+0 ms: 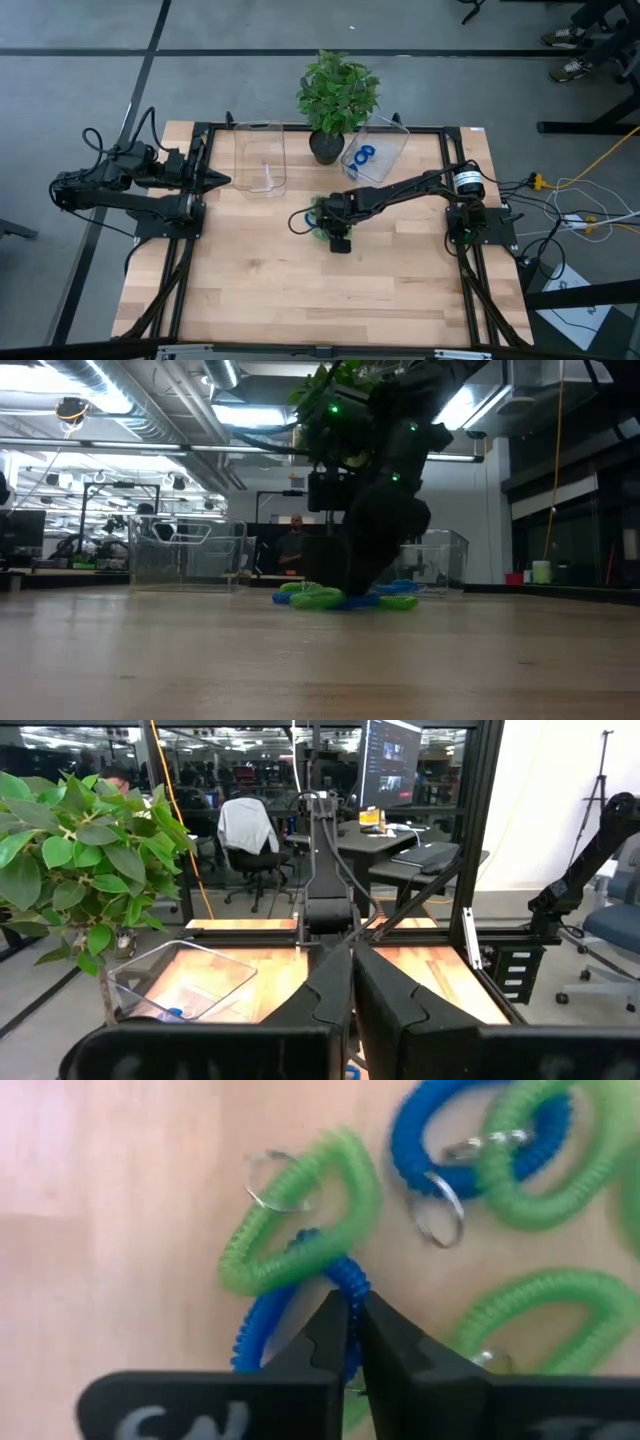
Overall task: Sort spring keychains
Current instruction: Put the blue spring keychain into the right transparent bin
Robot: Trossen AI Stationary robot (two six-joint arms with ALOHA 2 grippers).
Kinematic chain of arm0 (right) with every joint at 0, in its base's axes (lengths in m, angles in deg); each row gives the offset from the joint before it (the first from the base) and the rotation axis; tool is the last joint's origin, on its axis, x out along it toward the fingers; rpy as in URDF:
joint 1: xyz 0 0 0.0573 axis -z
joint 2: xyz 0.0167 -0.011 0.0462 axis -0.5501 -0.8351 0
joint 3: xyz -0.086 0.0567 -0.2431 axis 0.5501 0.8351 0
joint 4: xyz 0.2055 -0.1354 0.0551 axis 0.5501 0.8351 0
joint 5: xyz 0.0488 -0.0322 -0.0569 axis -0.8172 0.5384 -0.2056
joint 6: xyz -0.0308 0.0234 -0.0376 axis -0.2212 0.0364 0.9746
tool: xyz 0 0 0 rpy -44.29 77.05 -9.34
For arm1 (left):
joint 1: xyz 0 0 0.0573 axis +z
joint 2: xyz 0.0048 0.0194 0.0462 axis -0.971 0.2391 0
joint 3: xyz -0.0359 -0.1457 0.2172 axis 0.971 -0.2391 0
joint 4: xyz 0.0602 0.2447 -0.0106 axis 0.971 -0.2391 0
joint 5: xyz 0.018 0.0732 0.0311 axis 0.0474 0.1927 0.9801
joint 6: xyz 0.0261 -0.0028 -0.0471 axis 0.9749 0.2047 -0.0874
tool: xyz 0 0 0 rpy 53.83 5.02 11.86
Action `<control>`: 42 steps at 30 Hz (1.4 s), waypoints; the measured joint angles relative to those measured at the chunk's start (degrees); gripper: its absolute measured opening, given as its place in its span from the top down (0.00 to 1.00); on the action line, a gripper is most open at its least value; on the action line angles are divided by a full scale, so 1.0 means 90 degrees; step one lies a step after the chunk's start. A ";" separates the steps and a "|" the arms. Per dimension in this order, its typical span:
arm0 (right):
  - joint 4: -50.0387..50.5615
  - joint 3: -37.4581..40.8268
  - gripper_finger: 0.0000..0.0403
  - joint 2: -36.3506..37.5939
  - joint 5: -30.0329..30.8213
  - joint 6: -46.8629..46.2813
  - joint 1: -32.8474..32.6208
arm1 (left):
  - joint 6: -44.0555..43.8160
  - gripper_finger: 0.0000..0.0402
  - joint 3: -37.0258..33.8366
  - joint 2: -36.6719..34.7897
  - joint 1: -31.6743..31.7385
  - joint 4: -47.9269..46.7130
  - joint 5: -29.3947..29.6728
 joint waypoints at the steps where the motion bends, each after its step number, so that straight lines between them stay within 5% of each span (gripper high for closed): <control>1: 0.0054 -0.0067 0.95 0.0023 -0.0011 0.0003 0.0000 | -0.0002 0.98 0.0000 0.0002 -0.0002 0.0000 0.0001; 31: 0.2703 -0.4252 0.96 0.0106 0.0064 0.0515 -0.0027 | 0.0000 0.98 0.0000 0.0002 0.0000 0.0000 -0.0002; 42: 0.3467 -0.4751 0.96 0.0142 0.0064 0.0526 -0.0044 | -0.0002 0.98 0.0000 0.0002 0.0000 0.0000 -0.0002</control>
